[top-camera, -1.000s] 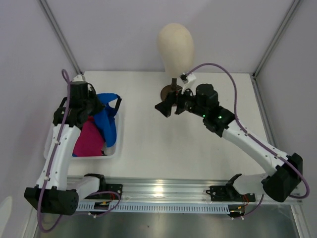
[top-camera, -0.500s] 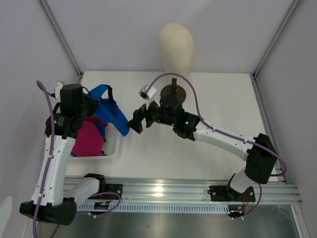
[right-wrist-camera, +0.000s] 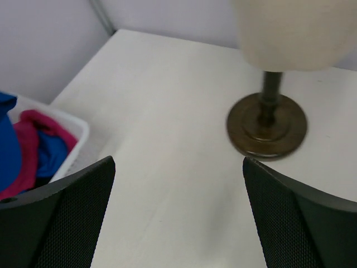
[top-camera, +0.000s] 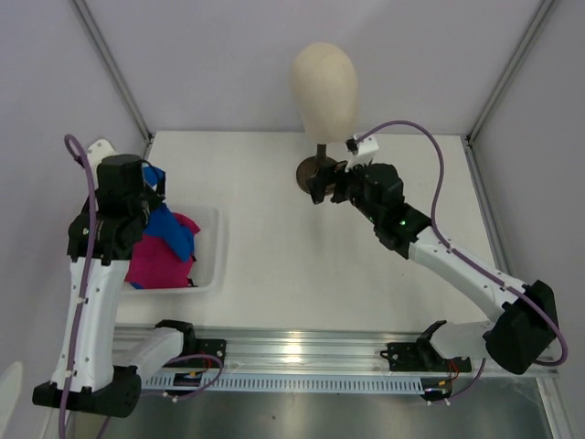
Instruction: Stack the hats
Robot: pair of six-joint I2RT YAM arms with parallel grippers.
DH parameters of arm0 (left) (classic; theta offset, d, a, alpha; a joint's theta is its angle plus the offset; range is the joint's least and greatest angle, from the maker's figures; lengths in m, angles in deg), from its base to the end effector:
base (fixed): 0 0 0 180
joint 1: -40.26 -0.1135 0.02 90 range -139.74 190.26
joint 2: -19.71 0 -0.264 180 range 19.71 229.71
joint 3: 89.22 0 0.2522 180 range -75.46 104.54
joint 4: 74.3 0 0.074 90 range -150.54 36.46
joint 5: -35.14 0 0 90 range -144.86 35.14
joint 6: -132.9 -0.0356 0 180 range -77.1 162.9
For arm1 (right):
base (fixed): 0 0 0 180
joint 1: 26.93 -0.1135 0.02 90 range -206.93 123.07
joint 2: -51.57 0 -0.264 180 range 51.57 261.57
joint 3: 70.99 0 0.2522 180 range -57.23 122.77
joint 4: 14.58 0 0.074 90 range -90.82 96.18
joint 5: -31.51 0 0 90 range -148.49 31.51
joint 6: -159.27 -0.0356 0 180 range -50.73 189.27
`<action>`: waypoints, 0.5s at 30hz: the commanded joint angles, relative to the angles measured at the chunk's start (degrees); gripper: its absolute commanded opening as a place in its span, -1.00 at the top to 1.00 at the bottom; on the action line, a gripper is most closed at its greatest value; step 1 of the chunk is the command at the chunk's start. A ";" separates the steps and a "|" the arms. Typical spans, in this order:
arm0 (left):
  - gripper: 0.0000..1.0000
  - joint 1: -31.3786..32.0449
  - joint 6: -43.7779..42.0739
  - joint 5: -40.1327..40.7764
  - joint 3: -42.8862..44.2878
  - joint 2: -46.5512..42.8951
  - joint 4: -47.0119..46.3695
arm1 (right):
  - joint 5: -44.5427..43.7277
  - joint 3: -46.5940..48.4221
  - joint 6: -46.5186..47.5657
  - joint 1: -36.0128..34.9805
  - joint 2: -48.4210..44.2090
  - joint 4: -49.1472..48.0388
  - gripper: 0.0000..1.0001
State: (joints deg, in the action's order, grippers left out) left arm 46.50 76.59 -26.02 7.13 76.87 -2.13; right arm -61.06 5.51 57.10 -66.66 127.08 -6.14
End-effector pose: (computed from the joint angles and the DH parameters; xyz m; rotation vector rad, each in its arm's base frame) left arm 0.1615 -0.0004 0.4374 -0.7645 1.9235 0.1152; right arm 0.2431 0.1999 0.3593 -0.3815 1.6996 0.6338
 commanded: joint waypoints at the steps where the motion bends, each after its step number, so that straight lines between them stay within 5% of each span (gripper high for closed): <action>1: 0.99 0.26 -5.84 -4.04 -2.07 6.10 1.88 | -12.26 -3.75 2.75 0.61 -3.43 -0.92 -0.99; 7: 0.93 1.41 -2.31 -7.13 -11.39 10.16 -0.40 | -13.35 -13.68 3.11 6.49 -8.70 -7.83 -0.99; 10: 0.41 1.49 -3.98 -7.22 -9.47 10.07 -0.14 | -13.43 -19.58 0.22 10.53 -9.24 -10.76 -0.99; 14: -0.71 1.49 -6.97 -7.83 -4.20 8.23 -0.32 | -10.01 -20.03 -1.90 15.29 -9.94 -10.76 -0.99; 15: -0.80 1.49 -7.58 -8.44 -2.36 7.79 -0.58 | -9.74 -19.76 -1.38 15.73 -10.20 -10.94 -0.99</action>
State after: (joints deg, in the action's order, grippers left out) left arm 47.77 71.72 -33.28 -1.50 88.35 -0.84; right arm -71.75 -15.47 56.84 -52.43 118.77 -10.97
